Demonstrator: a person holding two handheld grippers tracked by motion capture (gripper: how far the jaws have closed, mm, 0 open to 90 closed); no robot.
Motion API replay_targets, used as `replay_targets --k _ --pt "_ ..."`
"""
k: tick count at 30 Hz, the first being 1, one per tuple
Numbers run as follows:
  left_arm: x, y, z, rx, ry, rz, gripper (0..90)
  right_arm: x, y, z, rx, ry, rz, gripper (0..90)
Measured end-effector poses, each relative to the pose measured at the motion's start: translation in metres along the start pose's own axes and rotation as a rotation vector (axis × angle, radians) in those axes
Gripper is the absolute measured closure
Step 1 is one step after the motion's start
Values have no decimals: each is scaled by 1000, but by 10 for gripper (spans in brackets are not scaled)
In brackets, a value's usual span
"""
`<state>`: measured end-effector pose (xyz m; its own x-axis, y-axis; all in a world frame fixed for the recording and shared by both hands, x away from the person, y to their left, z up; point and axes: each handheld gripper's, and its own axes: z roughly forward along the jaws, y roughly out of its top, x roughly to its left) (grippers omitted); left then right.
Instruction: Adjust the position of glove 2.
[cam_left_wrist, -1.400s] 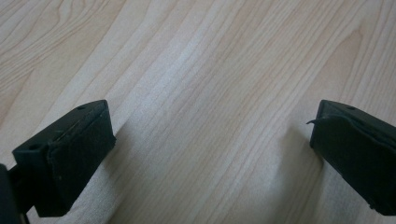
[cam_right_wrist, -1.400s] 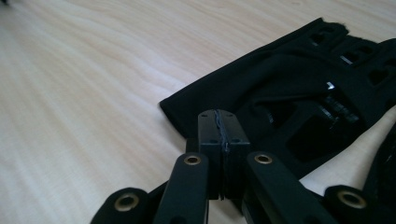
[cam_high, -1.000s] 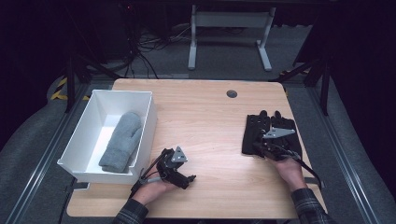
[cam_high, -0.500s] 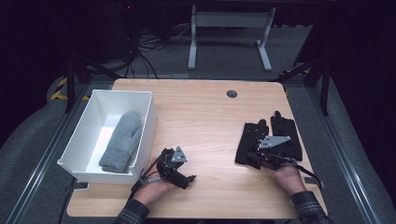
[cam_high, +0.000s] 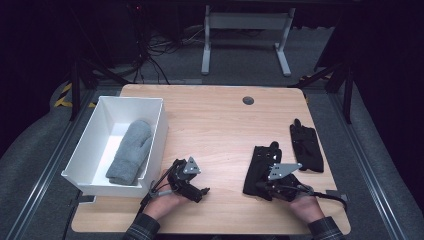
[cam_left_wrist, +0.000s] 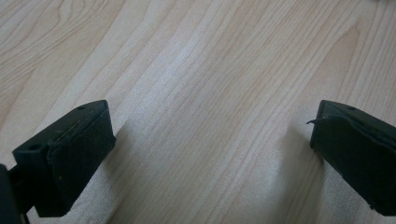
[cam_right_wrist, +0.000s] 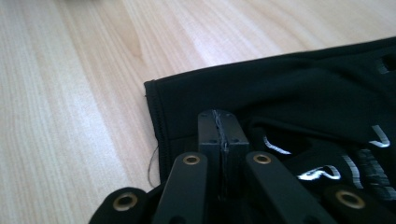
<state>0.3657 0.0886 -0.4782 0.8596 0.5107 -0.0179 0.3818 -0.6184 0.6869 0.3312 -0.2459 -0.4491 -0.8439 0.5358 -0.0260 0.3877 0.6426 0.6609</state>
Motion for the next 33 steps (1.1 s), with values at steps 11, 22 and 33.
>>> replay_targets --k 11,22,33 --pt "0 0 0 1 -4 0 1 -53 14 5 -31 -154 118 896" --pt "0 0 0 2 -5 3 1 -48 19 20 -6 -101 96 898" --pt "1 1 0 2 -6 4 1 -33 43 42 -10 -42 41 899"
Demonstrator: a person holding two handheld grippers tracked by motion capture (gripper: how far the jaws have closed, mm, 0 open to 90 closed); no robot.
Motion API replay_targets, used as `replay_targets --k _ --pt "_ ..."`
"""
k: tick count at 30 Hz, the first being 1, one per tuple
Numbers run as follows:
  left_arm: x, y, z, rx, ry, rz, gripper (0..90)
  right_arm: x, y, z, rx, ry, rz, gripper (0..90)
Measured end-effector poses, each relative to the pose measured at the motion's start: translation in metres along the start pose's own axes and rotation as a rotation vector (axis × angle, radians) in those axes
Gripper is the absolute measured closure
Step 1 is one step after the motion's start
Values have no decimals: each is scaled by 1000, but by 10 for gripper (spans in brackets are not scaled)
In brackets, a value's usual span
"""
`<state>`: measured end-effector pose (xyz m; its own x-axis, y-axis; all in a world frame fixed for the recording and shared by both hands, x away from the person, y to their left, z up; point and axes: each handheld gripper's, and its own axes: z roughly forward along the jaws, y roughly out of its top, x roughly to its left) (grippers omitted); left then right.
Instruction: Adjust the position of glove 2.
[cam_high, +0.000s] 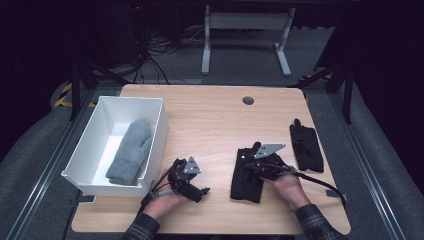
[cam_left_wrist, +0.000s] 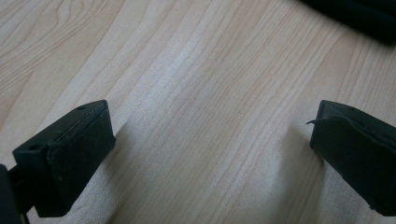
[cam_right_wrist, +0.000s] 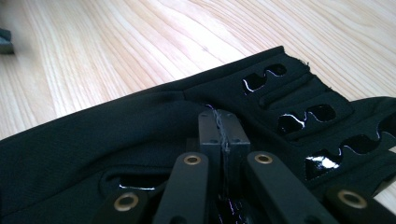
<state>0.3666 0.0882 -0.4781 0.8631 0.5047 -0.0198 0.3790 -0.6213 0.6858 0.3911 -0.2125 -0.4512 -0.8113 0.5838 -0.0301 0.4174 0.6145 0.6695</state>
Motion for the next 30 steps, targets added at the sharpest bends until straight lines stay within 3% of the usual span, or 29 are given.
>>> replay_targets --k 9,16,22,25,30 --pt "0 0 0 1 -1 0 1 19 21 22 -20 82 -54 899" --pt "0 0 0 1 -2 1 1 19 23 25 -31 106 -45 899" --pt "0 0 0 1 -2 1 1 22 27 20 -37 70 -73 895" --pt "0 0 0 0 -3 2 1 13 25 6 -78 45 -45 891" --pt "0 0 0 0 -4 4 1 -3 16 -12 -93 -9 -10 879"
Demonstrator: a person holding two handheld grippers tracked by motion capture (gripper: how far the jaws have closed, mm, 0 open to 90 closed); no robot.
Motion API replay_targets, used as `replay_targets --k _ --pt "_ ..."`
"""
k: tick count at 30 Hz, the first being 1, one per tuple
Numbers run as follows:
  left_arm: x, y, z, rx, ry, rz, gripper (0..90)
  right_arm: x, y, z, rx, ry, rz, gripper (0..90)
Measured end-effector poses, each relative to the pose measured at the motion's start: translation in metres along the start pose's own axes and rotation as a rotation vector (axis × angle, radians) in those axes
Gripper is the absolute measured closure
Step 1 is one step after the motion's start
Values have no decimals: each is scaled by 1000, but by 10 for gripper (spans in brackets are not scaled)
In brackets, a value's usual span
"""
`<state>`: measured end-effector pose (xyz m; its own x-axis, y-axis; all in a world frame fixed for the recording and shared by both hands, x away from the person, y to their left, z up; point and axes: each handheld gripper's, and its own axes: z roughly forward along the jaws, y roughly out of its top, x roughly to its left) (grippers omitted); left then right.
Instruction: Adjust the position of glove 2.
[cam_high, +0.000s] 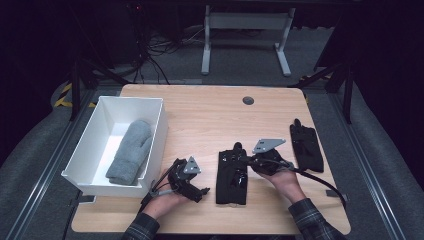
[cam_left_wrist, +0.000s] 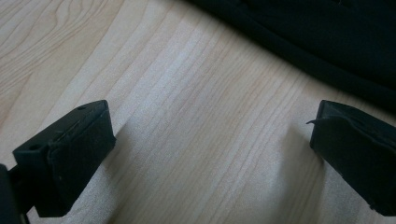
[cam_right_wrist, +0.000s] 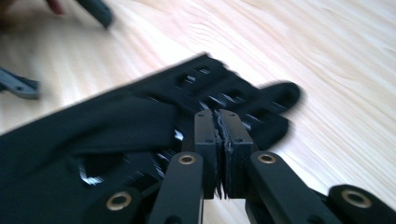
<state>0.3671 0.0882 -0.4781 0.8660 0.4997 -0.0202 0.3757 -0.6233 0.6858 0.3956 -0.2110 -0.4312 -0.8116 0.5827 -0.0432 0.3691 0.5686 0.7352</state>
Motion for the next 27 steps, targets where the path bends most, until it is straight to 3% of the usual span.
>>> replay_targets --k 1,8,12,22,24,25,27 --pt "0 0 0 0 0 0 1 -6 -4 -6 5 -33 6 898" --pt "0 0 1 -2 -3 1 2 -23 -10 -20 -5 -74 49 900" --pt "0 0 0 -2 -3 6 5 -34 -14 -30 -3 -130 64 900" --pt "1 1 1 -4 -13 14 10 -76 -33 -58 -28 -259 159 900" --pt "1 1 1 -4 -13 15 10 -80 -35 -59 -22 -271 167 900" --pt "1 1 1 -3 -13 14 10 -89 -41 -62 -25 -287 200 900" --pt "1 1 1 -3 -13 13 10 -92 -44 -64 -26 -295 217 900"
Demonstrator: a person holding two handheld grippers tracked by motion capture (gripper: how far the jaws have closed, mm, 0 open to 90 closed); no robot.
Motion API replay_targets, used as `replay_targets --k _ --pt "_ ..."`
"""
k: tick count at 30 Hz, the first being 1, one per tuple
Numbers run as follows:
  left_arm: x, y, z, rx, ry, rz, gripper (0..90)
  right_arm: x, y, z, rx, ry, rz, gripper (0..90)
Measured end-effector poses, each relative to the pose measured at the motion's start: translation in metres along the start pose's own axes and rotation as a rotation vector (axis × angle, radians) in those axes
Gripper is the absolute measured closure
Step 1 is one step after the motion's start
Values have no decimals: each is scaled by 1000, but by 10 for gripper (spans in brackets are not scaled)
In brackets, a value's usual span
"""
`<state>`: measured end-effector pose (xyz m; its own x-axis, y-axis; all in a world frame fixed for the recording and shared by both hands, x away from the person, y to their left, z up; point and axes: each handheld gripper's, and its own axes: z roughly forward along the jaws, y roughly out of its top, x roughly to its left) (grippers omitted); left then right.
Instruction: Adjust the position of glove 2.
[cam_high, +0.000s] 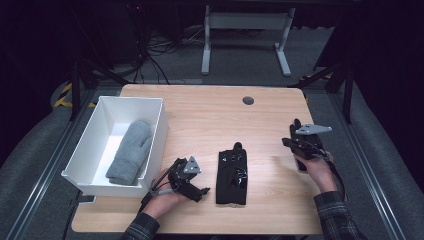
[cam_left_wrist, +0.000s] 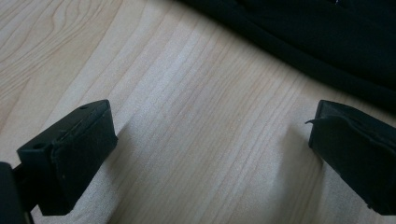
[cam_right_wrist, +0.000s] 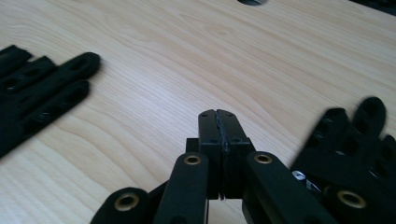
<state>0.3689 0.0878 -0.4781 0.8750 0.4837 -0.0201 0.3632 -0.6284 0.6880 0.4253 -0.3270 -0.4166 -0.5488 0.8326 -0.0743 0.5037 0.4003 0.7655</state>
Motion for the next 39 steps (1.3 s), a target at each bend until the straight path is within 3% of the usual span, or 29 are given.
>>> replay_targets --k 4,11,19,21,30,34,39 --pt "0 0 0 -1 0 -1 10 -20 -12 -2 9 -47 60 900" --pt "0 0 0 -1 0 -1 10 -37 -25 3 44 -95 98 900" --pt "0 1 1 -1 1 -2 11 -51 -40 9 114 -126 104 900" --pt "0 1 0 0 1 -2 11 -51 -43 10 105 -123 106 900" --pt "0 1 0 0 1 -2 11 -37 -42 8 117 -89 78 900" --pt "0 1 1 0 3 -2 12 -17 -41 6 126 -32 40 900" --pt "0 1 1 0 6 -4 12 1 -38 7 138 5 -6 900"
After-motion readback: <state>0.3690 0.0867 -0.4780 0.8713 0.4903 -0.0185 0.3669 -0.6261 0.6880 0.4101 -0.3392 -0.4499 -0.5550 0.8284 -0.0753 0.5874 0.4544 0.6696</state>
